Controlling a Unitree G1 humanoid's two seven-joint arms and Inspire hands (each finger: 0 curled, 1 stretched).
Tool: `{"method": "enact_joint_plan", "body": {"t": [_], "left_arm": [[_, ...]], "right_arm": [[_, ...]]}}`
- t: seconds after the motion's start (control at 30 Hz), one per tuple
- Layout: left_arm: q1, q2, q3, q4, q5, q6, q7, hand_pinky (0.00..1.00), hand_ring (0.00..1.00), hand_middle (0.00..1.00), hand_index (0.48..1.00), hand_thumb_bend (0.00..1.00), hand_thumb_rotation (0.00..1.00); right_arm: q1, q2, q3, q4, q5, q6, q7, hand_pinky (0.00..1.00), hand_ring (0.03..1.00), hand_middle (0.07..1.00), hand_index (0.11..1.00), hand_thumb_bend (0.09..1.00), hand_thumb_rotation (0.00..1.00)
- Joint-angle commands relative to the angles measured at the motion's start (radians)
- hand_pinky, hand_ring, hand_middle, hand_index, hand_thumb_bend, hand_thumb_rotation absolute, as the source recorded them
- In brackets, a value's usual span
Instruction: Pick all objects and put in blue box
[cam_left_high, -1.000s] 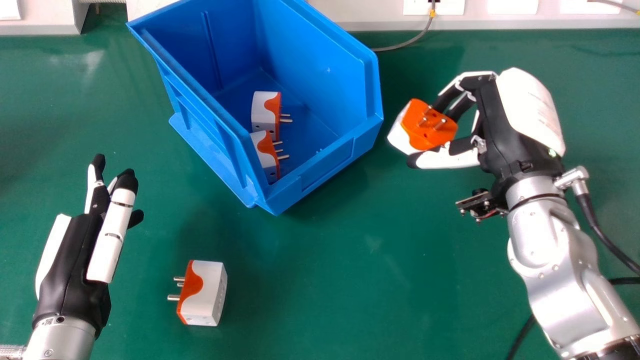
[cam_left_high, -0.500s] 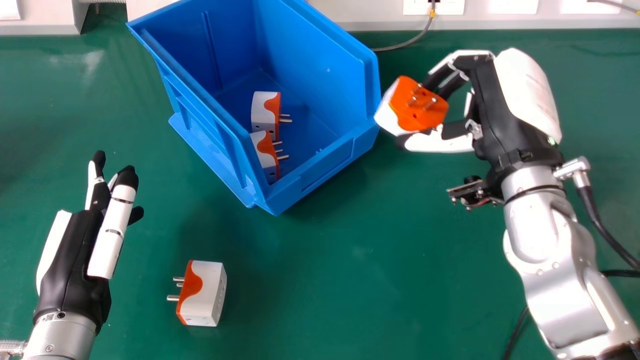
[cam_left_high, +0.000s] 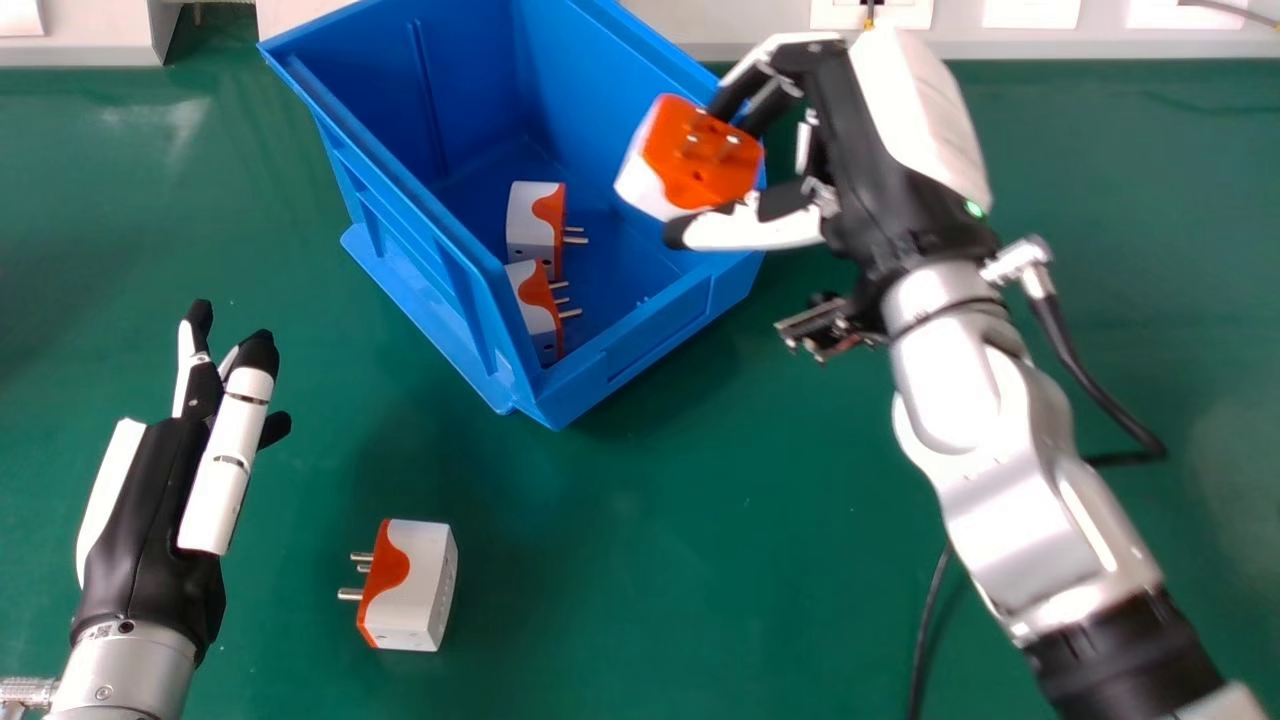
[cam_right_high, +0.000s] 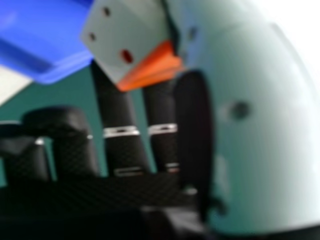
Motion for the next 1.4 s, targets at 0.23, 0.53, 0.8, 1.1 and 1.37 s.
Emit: {"method": "enact_joint_plan", "body": {"t": [0.23, 0.53, 0.8, 1.1, 1.37], "left_arm": [[0.020, -0.015, -0.011, -0.043, -0.004, -0.026, 0.000, 0.89, 0.96, 0.96, 0.977, 0.46, 0.97], [0.040, -0.023, -0.022, -0.052, 0.004, -0.044, 0.007, 0.89, 0.95, 0.96, 0.977, 0.46, 0.96], [0.072, -0.042, -0.038, -0.097, 0.016, -0.045, 0.014, 0.88, 0.95, 0.96, 0.977, 0.46, 0.97], [0.096, -0.055, -0.062, -0.146, 0.043, -0.025, 0.033, 0.88, 0.95, 0.96, 0.978, 0.46, 0.97], [0.100, -0.062, -0.078, -0.165, 0.053, -0.014, 0.038, 0.87, 0.95, 0.96, 0.977, 0.47, 0.97]], "right_arm": [[-0.286, 0.100, 0.039, 0.339, -0.025, -0.054, -0.081, 0.01, 0.049, 0.450, 0.484, 0.520, 0.00], [-0.539, 0.183, 0.060, 0.737, -0.021, -0.052, -0.158, 0.03, 0.062, 0.450, 0.484, 0.520, 0.00], [-0.668, 0.248, 0.063, 0.944, -0.008, -0.034, -0.164, 0.04, 0.086, 0.428, 0.478, 0.521, 0.00], [-0.731, 0.295, 0.081, 1.039, -0.002, -0.005, -0.098, 0.05, 0.099, 0.430, 0.477, 0.521, 0.00], [-0.740, 0.304, 0.100, 1.061, -0.001, -0.005, -0.011, 0.09, 0.143, 0.449, 0.480, 0.524, 0.00]]}}
